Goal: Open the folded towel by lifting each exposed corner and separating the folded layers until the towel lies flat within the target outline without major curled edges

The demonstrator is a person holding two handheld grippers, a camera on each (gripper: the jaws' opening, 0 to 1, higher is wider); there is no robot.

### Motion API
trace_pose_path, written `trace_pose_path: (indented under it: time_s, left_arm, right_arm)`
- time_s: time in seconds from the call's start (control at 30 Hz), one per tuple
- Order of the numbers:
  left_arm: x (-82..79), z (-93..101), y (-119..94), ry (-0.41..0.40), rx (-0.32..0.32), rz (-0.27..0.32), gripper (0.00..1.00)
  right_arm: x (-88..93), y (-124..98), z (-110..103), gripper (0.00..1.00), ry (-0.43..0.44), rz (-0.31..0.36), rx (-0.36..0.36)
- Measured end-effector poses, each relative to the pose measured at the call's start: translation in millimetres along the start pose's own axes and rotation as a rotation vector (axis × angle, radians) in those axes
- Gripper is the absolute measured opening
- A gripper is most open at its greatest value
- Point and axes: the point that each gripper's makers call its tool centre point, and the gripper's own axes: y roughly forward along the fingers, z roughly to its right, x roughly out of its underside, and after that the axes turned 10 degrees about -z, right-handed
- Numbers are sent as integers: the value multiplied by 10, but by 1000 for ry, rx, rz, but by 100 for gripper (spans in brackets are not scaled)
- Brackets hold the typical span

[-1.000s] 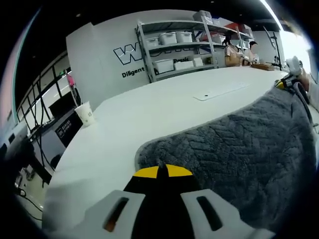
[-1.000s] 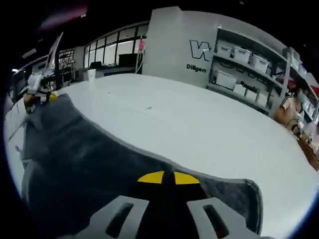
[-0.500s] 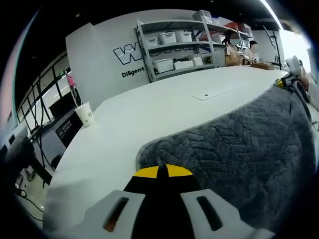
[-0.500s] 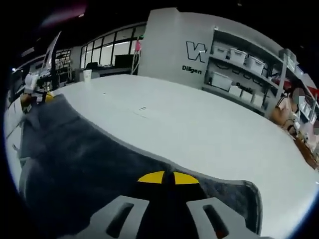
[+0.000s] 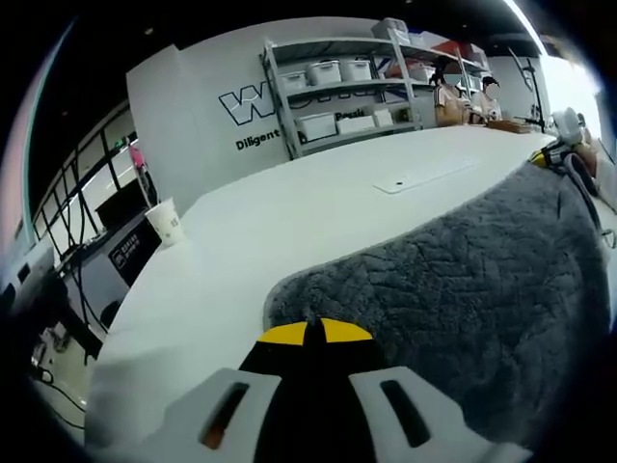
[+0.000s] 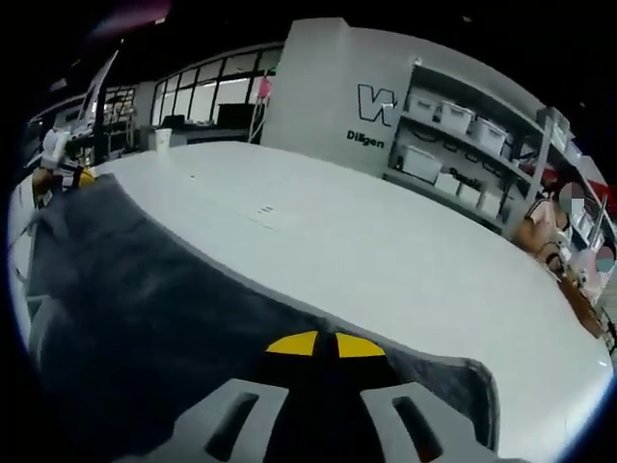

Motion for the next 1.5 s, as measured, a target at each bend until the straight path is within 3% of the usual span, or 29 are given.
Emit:
trace_pose_path:
  time_s: [0.37,0.67,0.87,1.07,1.33,1.4,1.5]
  left_arm:
    - [-6,12,3,2,-10,0,2]
    - [-23,21,-6,18,-37,-15,3]
    - [-55,51,-51,-32,7,4,8]
    - [-102,115,-89,-83,72,22,24]
    - [-166,141,-214,-154,97,37,70]
    - [-152,169,-243,-173,113,27,79]
    - [-144,209,-283,-187,141,19,85]
  right_arm:
    - [2,-18,13,2,-13,-8,17]
    - [20,-103,99,21,5,-26,55]
    - [19,-201,221,35,31,-40,95]
    - [-6,-318,327,55,78,-46,117]
    - [-82,-511,379,70,118,-46,120]
    - [-113,-537,383,73,119,-40,125]
    - [-158,-588,337,81,116,-41,109]
